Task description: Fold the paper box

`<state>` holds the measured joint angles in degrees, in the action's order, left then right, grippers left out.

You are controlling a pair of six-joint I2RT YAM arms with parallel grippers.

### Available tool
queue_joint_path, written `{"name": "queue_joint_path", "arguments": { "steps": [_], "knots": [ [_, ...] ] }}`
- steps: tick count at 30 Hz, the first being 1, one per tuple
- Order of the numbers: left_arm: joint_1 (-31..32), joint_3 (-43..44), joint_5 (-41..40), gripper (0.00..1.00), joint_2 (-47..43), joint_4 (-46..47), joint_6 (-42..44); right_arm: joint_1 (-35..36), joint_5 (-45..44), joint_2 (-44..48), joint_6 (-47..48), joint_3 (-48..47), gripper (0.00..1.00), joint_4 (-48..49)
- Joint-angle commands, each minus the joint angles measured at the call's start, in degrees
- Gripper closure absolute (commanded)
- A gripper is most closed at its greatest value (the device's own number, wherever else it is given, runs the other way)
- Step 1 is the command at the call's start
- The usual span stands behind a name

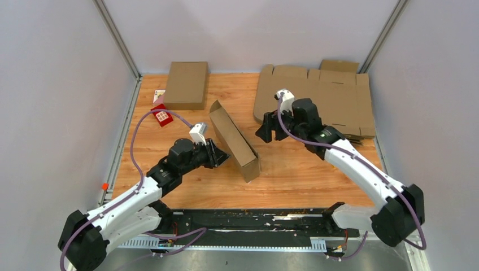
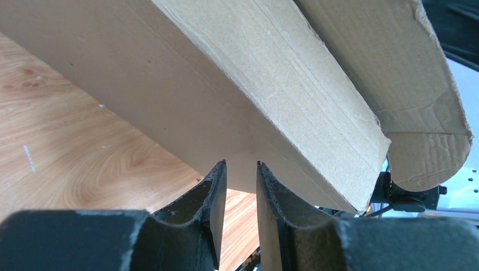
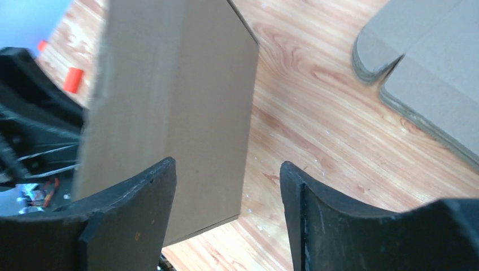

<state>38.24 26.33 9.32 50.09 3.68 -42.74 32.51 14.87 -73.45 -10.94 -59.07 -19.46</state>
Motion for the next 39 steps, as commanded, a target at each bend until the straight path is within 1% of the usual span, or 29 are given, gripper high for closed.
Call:
{"name": "queue_joint_path", "arguments": {
  "steps": [1,2,3,5,6,7,8,9,12,14,18,22,25,28,34,36,39],
  "knots": [
    [-2.42,3.69,0.38,0.65,-2.71,-2.79,2.67,-0.01,1.54,7.54,-1.77,-0.75,0.28,-1.13],
    [-3.01,4.16,0.76,0.62,-3.01,-3.31,2.85,-0.03,2.01,8.96,-1.83,-0.75,0.24,-1.22],
    [-3.56,4.55,0.97,0.59,-3.32,-3.42,3.1,0.02,3.22,10.33,-1.86,-0.67,0.17,-1.08],
    [-4.6,5.18,1.53,0.5,-3.85,-4.85,3.57,0.47,6.52,12.29,-2.1,-0.72,0.06,-0.83],
    [-5.12,5.6,1.81,0.46,-4.04,-5.16,3.69,1.09,7.78,12.68,-2.11,-1.31,0.03,-1.27],
    [-5.72,5.98,2.12,0.44,-4.15,-5.27,3.78,2.23,8.39,12.86,-1.72,-2.11,0.01,-2.18],
    [-6.31,6.43,2.45,0.4,-4.2,-5.35,3.85,3.61,7.94,12.78,-1.26,-3.03,0.0,-3.52],
    [-6.79,6.87,2.67,0.39,-4.08,-5.28,3.89,5.35,6.53,12.62,-0.69,-3.85,0.0,-4.87],
    [-7.7,8.28,3.6,0.39,-2.82,-4.96,3.97,10.43,-0.18,10.94,0.55,-6.06,0.0,-9.33],
    [-7.83,9.09,3.85,0.38,-1.21,-4.6,3.89,13.25,-4.73,9.55,0.94,-6.93,0.03,-12.12],
    [-7.92,9.55,3.42,0.38,1.02,-4.01,4.07,17.61,-11.21,8.59,0.62,-6.59,0.14,-14.8],
    [-8.0,9.86,3.59,0.39,3.2,-2.15,4.05,19.64,-14.26,8.09,0.26,-5.09,0.24,-15.48],
    [-8.0,9.8,3.57,0.39,4.29,-1.34,4.15,20.62,-17.7,6.8,0.04,-4.43,0.27,-15.69],
    [-8.0,9.65,3.47,0.4,4.81,-1.06,4.24,21.12,-20.14,5.38,0.23,-4.09,0.34,-16.16],
    [-8.0,8.7,3.05,0.4,4.85,-0.83,4.46,21.8,-24.8,3.85,0.47,-2.77,0.37,-17.81],
    [-8.0,8.36,3.38,0.41,4.95,-0.63,4.39,21.86,-25.16,3.29,0.36,-2.25,0.4,-18.07],
    [-8.0,7.96,3.74,0.41,5.01,-0.32,4.37,21.89,-24.85,3.27,0.64,-1.96,0.42,-18.65]
  ]
}}
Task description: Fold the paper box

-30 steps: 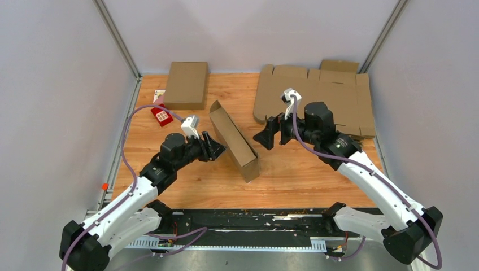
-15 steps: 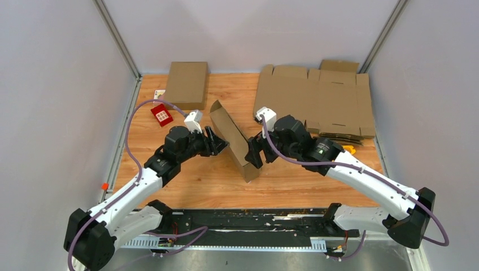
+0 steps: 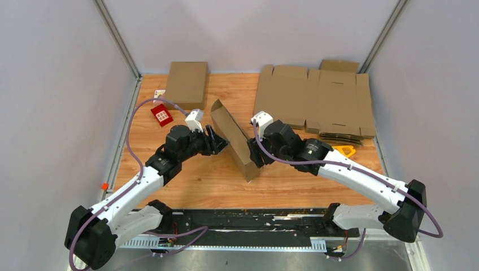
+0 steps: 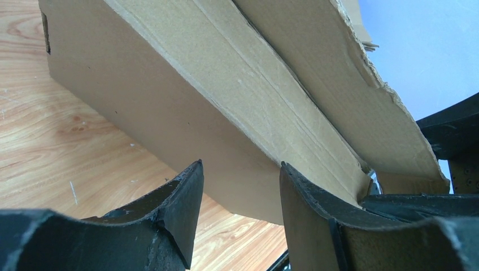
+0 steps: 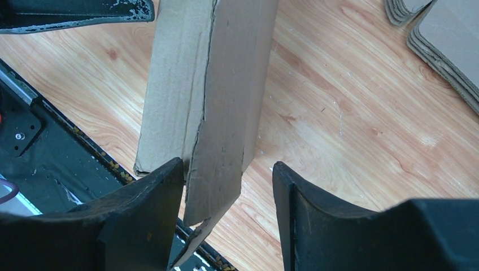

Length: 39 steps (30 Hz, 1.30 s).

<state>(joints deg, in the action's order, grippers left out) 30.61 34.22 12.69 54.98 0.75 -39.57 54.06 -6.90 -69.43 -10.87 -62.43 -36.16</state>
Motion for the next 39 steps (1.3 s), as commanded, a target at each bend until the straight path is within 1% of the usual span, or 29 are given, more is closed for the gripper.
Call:
{"name": "queue_joint_path", "arguments": {
  "steps": [1,5,6,9,11,14,19,21,22,25,28,30,32,33,35,39],
  "knots": [
    [-0.38,0.14,0.37,0.41,0.02,2.37,1.29,0.34,-3.0,-0.47,0.81,1.44,0.42,-2.1],
    [-0.38,0.04,0.3,0.41,-0.53,1.83,1.51,0.34,-1.79,1.21,1.47,0.24,0.38,-2.2],
    [-0.38,-0.02,0.32,0.41,-0.57,1.81,1.52,0.34,-1.03,1.51,1.59,-0.45,0.34,-2.12],
    [-0.38,-0.22,0.02,0.41,-0.87,1.79,1.6,0.36,3.23,1.51,1.51,-2.29,0.12,-0.86],
    [-0.38,-0.37,0.05,0.41,-0.88,2.02,1.45,0.49,4.85,0.63,0.9,-3.48,0.01,-0.17],
    [-0.42,-0.61,0.55,0.42,-0.46,3.13,0.65,1.98,4.61,-2.48,0.19,-5.94,0.0,-1.19],
    [-0.38,-1.12,1.9,0.43,-0.01,5.25,-0.67,5.26,-3.2,-8.06,-1.44,-9.78,0.0,-5.47],
    [-0.38,-1.29,1.75,0.43,-0.43,5.29,-0.76,5.97,-4.4,-9.26,-1.33,-9.88,0.01,-5.58],
    [-0.38,-1.27,1.77,0.43,-0.56,5.1,-0.72,6.18,-4.85,-9.93,-1.38,-9.94,0.04,-5.87],
    [-0.38,0.37,1.83,0.43,-1.15,2.33,0.64,6.28,-7.72,-11.18,-0.93,-10.69,0.17,-7.89],
    [-0.72,4.32,0.35,0.43,-2.07,-4.5,4.59,6.14,-10.36,-10.2,0.57,-10.88,0.26,-10.41],
    [-1.52,6.8,-0.6,0.43,-3.18,-8.7,7.45,5.14,-9.17,-7.98,1.72,-10.15,0.35,-11.12],
    [-2.91,8.67,-1.5,0.43,-4.39,-11.25,8.72,4.05,-6.18,-4.89,2.64,-8.64,0.44,-10.77],
    [-3.74,9.32,-1.82,0.43,-5.03,-12.11,9.04,3.61,-3.99,-3.19,3.34,-7.6,0.46,-10.32],
    [-4.69,10.28,-2.93,0.43,-6.23,-13.39,10.2,3.42,-1.1,-0.12,4.99,-5.82,0.47,-9.41],
    [-5.02,11.59,-7.59,0.41,-7.47,-15.08,12.34,3.08,2.06,4.39,6.93,-2.68,0.48,-7.57]
  ]
}}
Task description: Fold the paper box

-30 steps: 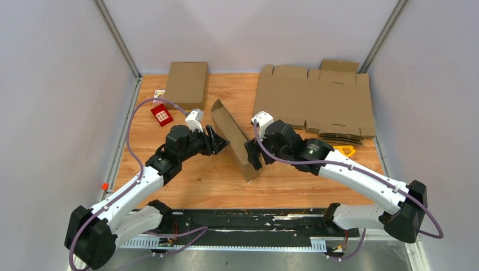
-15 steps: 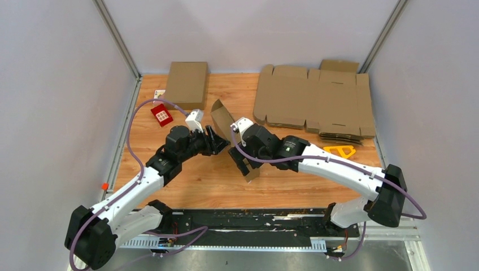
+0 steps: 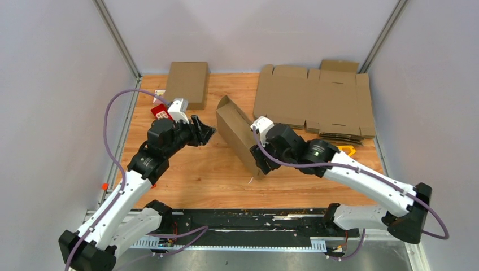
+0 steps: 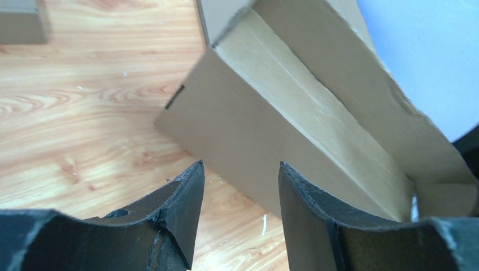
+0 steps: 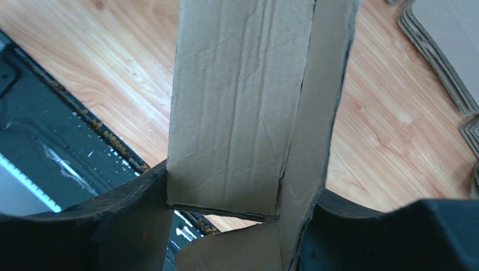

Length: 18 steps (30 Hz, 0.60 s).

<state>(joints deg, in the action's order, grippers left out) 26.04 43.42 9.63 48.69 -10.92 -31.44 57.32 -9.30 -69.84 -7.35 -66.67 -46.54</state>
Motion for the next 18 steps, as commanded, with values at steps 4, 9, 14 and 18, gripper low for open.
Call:
{"name": "queue_joint_path", "arguments": {
  "steps": [4,9,14,18],
  "knots": [
    [-0.47,3.13,-7.65,0.36,-1.28,-2.14,6.41,-0.19,11.11,7.51,5.68,3.7,0.48,3.43],
    [-0.47,1.9,-8.88,0.31,-3.37,0.04,9.69,-0.21,11.41,7.62,7.16,5.1,0.43,3.25],
    [-0.44,-2.34,-9.23,0.31,-5.17,3.02,9.39,-0.21,11.32,5.57,9.51,4.65,0.4,4.55],
    [-0.46,-4.59,-9.54,0.34,-4.81,5.72,9.77,-0.15,10.49,3.83,10.44,5.15,0.37,6.15]
  ]
}}
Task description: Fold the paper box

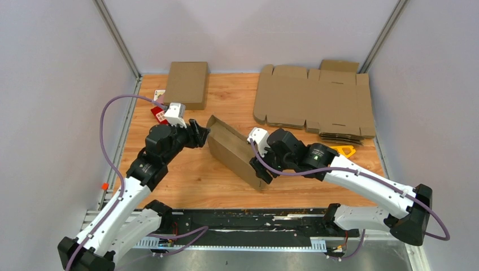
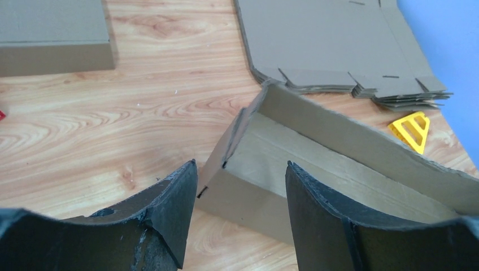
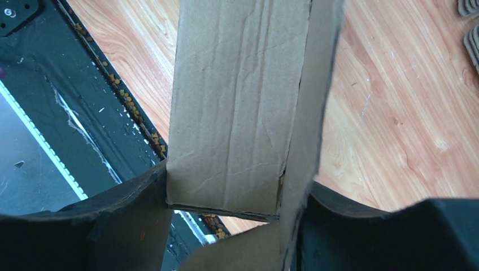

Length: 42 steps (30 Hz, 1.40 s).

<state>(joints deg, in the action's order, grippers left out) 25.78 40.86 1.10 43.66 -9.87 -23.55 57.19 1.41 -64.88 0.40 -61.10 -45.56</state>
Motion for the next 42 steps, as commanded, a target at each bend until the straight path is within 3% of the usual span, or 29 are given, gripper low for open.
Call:
{"name": "queue_joint_path", "arguments": {
  "steps": [1,4,11,17,28,39,42],
  "knots": [
    [-0.18,-2.43,-1.02,0.35,0.3,5.8,1.99,-0.05,-0.31,-1.36,2.89,-0.5,0.36,5.35],
    [-0.2,-3.24,-3.23,0.4,0.66,7.82,2.18,-0.06,-0.14,-1.62,3.15,-0.45,0.3,6.06],
    [-0.2,-3.8,-2.51,0.48,3.52,11.6,1.86,-0.06,-5.52,-0.95,0.05,-1.5,0.03,3.49],
    [-0.2,-3.42,-0.93,0.5,4.68,12.92,1.5,-0.04,-10.65,3.11,-10.33,-2.11,0.01,0.35],
    [-0.2,-4.22,0.61,0.53,6.2,14.79,2.37,-0.08,-13.56,11.91,-26.45,2.3,0.15,-3.23],
    [-0.2,-4.66,1.91,0.66,6.49,15.61,2.88,-0.07,-10.32,11.17,-29.66,1.87,0.61,-0.41],
    [-0.2,-5.64,2.07,0.68,6.95,16.42,3.03,-0.06,-9.96,10.07,-30.75,1.94,0.66,1.52]
  ]
}}
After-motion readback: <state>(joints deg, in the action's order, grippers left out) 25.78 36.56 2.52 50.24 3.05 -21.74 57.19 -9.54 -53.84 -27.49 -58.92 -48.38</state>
